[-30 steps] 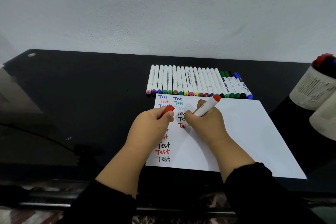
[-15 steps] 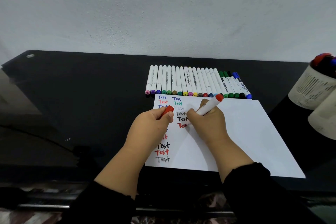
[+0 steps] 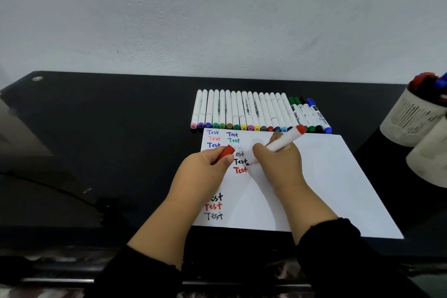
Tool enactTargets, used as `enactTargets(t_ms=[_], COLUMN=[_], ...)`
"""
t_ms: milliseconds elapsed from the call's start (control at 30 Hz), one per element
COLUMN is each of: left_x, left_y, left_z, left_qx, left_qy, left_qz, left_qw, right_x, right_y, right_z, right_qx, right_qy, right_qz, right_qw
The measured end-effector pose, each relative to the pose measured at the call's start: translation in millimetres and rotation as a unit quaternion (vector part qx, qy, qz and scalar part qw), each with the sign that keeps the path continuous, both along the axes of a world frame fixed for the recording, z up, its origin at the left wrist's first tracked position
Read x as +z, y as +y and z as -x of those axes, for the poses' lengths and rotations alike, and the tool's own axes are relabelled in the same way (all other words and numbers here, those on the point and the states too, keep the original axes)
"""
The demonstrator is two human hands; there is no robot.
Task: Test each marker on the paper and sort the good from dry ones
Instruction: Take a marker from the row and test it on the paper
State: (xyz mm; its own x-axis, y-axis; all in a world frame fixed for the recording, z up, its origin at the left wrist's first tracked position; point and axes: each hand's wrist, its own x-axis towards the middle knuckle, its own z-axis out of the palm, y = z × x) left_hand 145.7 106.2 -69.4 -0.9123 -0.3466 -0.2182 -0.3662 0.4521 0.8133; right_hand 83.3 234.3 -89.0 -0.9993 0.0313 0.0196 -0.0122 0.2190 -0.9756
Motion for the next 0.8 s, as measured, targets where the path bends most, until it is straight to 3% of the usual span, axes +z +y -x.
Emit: enactTargets(t_ms=[233, 600, 800], left_x=[3, 1, 3], left_y=[7, 15, 20], left_z=[2, 8, 7], left_qx=[-0.053, -0.112, -0.131], left_qy=[0.024, 0.037, 0.048], left_qz=[-0.056, -0.021, -0.067], left_qw=[0.997, 0.993, 0.988], right_x=[21, 23, 26], right_y=[14, 21, 25], right_z=[6, 3, -1], right_qx=[-0.014, 0.050, 0.106], right_qy=[-0.056, -0.067, -0.051], right_qz=[0.224, 0.187, 0.164], right_qw=[0.973, 0.979, 0.979])
